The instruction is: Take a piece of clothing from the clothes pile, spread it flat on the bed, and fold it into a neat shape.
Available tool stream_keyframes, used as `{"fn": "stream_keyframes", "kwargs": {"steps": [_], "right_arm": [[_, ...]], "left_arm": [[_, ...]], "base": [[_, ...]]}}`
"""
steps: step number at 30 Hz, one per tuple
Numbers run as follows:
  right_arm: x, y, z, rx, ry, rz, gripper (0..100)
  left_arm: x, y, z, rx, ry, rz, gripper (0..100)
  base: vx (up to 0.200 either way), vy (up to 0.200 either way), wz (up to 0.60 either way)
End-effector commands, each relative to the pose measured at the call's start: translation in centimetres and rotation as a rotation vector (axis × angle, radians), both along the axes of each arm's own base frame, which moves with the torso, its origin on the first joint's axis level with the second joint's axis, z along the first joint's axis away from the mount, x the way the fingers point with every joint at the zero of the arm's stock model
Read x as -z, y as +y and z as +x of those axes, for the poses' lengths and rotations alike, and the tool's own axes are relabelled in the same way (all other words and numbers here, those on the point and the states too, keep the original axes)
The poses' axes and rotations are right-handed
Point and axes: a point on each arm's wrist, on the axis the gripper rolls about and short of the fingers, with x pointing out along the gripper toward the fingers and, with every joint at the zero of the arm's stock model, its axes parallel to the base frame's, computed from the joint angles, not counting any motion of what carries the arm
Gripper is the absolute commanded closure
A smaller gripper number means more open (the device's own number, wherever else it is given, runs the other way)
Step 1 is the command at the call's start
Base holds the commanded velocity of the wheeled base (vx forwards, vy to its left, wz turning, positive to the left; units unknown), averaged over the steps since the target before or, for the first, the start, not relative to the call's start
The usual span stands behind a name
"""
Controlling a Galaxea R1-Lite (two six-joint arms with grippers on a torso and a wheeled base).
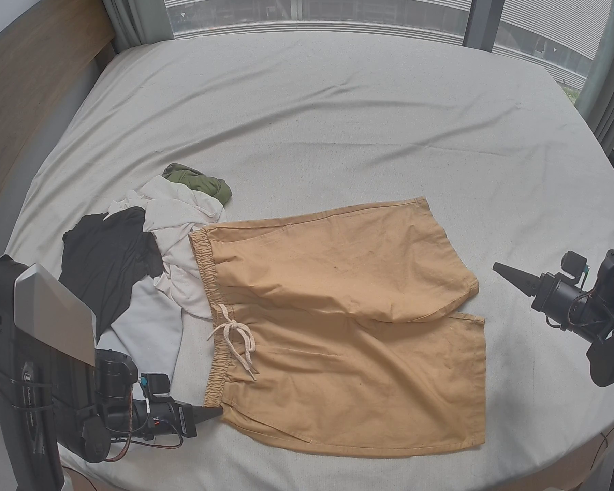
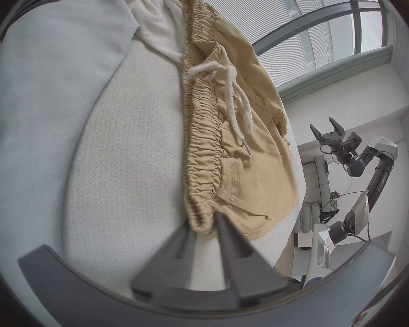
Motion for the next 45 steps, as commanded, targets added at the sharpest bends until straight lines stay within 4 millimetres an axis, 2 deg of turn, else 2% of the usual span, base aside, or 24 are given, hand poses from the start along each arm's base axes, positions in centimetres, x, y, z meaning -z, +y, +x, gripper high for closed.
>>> {"fn": "stream_keyframes", "kwargs": {"steps": [1, 14, 15, 21, 26, 30, 31, 33, 35, 45], "right_arm": [[0.0, 0.0, 0.0, -0.002, 0.001, 0.0, 0], [0.0, 0.1, 0.0, -0.005, 0.001, 0.0, 0], [0.0, 0.1, 0.0, -0.005, 0.003, 0.0, 0], [0.1, 0.1, 0.0, -0.005, 0.004, -0.002, 0], [1.0, 0.1, -0.9, -0.037, 0.035, -0.021, 0], [2.6, 0.4, -3.2, -0.1, 0.054, -0.13, 0], [2.8, 0.4, -3.4, -0.105, 0.048, -0.153, 0], [4.6, 0.4, -3.8, -0.124, 0.083, -0.218, 0], [5.1, 0.4, -4.0, -0.127, 0.098, -0.227, 0], [11.3, -1.7, -6.2, -0.169, 0.271, -0.408, 0]], "left_arm": [[-0.1, 0.0, 0.1, -0.001, -0.01, -0.002, 0], [-0.1, 0.1, 0.9, -0.019, -0.038, -0.003, 0], [-0.2, 0.1, 1.1, -0.021, -0.045, -0.005, 100], [-0.1, 0.1, 1.2, -0.02, -0.045, -0.006, 100], [-0.1, 0.1, 1.2, -0.021, -0.044, -0.007, 100], [-0.2, 0.0, 1.2, -0.017, -0.046, -0.008, 100], [-0.2, 0.0, 1.2, -0.015, -0.046, -0.008, 100], [-0.2, -0.2, 1.1, -0.009, -0.046, -0.009, 100], [-0.2, -0.2, 1.1, -0.009, -0.047, -0.008, 100], [-0.2, -0.1, 1.1, -0.01, -0.047, -0.008, 100]], "base": [[0.0, 0.0, 0.0], [0.0, 0.0, 0.0], [0.0, 0.0, 0.0], [0.0, 0.0, 0.0], [0.0, 0.0, 0.0], [0.0, 0.0, 0.0], [0.0, 0.0, 0.0], [0.0, 0.0, 0.0], [0.0, 0.0, 0.0], [0.0, 0.0, 0.0]]}}
